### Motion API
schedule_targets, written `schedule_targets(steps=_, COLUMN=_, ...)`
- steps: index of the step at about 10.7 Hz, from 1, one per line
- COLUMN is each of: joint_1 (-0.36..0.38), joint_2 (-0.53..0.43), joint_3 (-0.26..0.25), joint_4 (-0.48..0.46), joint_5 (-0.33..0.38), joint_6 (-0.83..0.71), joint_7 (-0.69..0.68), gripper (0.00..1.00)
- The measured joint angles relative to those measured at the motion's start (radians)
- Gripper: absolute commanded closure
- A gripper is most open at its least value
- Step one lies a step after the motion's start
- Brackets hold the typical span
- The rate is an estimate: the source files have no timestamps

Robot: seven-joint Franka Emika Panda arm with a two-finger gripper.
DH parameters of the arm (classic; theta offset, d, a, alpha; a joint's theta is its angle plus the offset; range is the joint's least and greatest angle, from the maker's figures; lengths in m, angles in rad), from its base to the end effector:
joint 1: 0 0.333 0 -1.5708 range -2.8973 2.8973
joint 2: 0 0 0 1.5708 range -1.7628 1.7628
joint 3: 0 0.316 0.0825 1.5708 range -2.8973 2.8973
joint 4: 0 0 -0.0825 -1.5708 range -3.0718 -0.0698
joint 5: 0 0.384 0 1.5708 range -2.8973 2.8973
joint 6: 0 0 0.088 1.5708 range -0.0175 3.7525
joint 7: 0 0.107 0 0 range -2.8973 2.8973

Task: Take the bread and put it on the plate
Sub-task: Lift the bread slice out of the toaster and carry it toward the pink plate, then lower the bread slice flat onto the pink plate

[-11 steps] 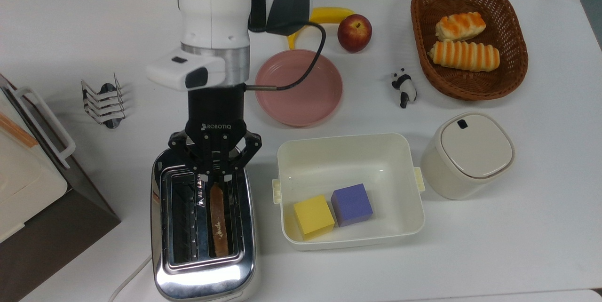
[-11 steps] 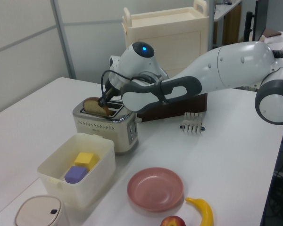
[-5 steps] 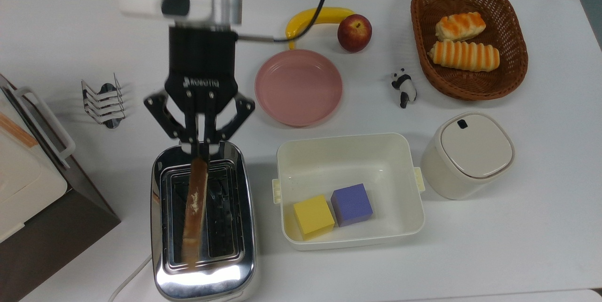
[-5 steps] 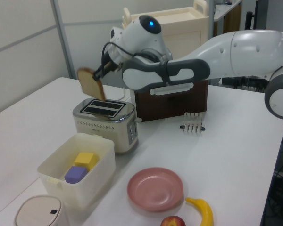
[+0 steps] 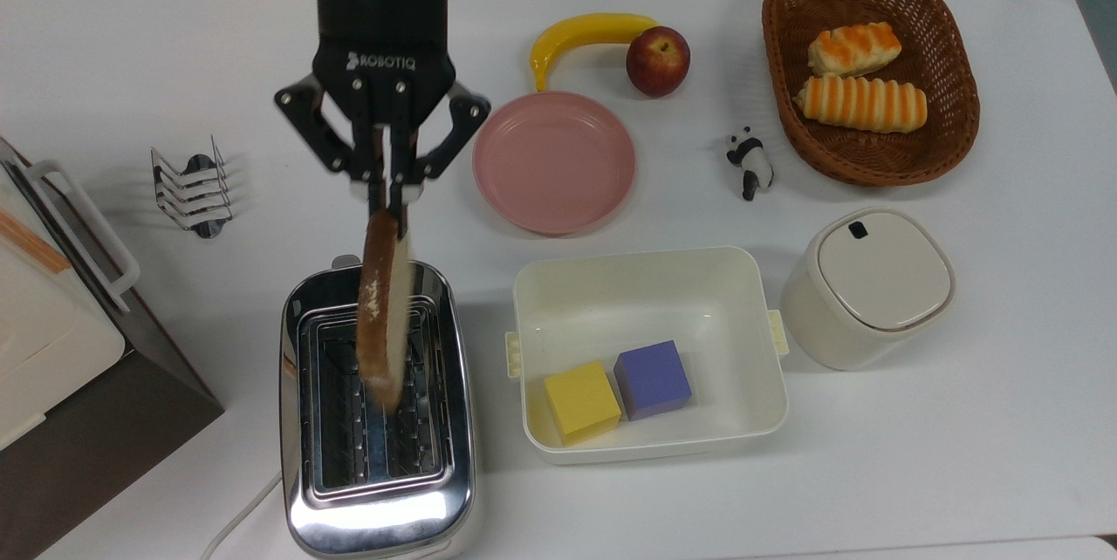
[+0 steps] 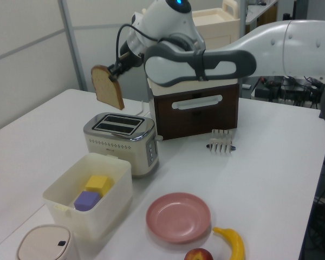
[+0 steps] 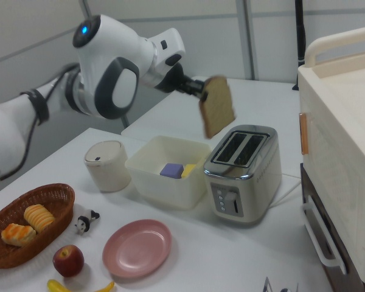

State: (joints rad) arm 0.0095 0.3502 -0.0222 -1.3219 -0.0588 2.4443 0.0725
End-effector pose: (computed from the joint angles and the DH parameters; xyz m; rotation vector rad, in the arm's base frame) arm 0.7139 -0.0059 0.6296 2.8753 -0.0734 1.1714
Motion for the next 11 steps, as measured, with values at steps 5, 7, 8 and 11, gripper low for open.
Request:
schedule_targets(steps=5, joint_1=0.008, joint_2=-0.11, joint_3=0.028, joint_4=-0.001, joint_5=0.168, joint_6=-0.579, joint_7=-0.131, gripper=1.0)
schedule_targets(steps=7, joint_1=0.008, joint_2=-0.128, joint_3=0.039, joint_4=-0.003, joint_5=0.175, joint_6=-0.748, joint_7=-0.219, gripper=1.0)
schedule_targets(steps=8, joint_1=0.008, joint_2=-0.127, joint_3=0.049, joint_4=-0.007, joint_5=0.175, joint_6=-0.802, joint_7=-0.259, gripper=1.0)
schedule_targets(steps=11, joint_1=0.011, joint_2=-0.117, joint_3=0.087, joint_4=-0.047, joint_5=0.175, joint_6=-0.906, joint_7=-0.364, gripper=0.99)
